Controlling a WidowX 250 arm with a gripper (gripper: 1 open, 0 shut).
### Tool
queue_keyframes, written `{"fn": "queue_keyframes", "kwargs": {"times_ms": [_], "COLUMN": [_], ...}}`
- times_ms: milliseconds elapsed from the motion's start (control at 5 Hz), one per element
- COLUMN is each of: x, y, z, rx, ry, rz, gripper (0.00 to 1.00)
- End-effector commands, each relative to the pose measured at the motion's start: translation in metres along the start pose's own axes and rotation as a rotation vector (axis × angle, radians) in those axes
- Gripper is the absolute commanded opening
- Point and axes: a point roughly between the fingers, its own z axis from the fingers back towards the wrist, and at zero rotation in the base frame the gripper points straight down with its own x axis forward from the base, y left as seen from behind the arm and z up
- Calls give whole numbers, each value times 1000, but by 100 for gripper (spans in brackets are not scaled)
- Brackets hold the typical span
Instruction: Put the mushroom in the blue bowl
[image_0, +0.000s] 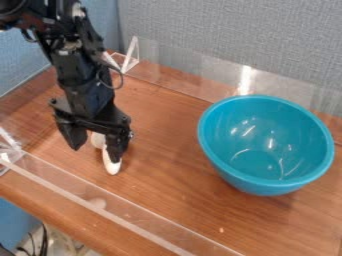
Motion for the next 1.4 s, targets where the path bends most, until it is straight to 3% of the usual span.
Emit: {"fn": "queue_keyframes", "kwargs": {"times_ms": [0,400,600,800,1000,1200], "x": [13,35,32,29,32,39], "y": [-4,5,-11,-28,-50,-61], "z": [3,-24,-18,-7,20,49], "rx": [13,9,16,20,16,-5], "ry": [-30,-19,-20,-25,-55,-95], "rz": [11,-14,40,91,136,132], "gripper": [100,100,0,0,0,0]}}
